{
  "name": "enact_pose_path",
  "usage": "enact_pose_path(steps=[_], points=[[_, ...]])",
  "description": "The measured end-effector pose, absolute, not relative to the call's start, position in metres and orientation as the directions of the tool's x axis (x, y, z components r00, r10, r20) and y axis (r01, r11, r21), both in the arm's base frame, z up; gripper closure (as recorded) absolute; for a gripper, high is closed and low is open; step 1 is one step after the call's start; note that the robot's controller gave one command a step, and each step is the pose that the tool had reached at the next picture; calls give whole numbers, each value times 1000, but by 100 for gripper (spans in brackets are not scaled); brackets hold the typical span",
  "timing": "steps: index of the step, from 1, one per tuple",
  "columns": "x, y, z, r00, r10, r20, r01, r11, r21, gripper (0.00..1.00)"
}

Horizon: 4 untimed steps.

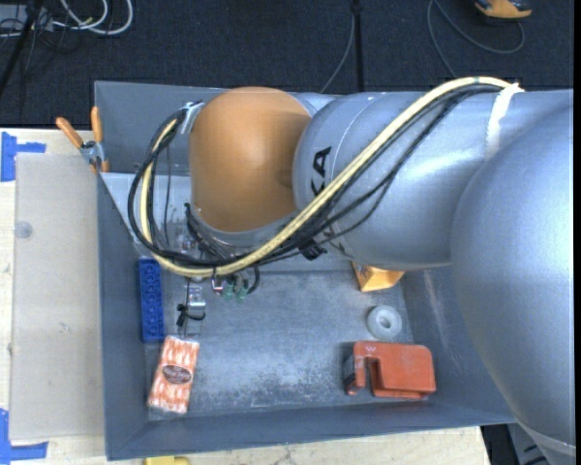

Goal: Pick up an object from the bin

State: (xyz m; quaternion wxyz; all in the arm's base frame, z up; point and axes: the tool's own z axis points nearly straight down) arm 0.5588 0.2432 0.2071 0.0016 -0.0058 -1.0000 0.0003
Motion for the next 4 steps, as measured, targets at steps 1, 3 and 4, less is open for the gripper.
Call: enact_pose_path(steps=[1,3,4], points=[[559,243,207,-1000,12,3,12,1000,-1,0],[524,241,132,-959,-283,7,-283,959,0,0],[521,240,115,-912,-410,4,-410,912,0,0]])
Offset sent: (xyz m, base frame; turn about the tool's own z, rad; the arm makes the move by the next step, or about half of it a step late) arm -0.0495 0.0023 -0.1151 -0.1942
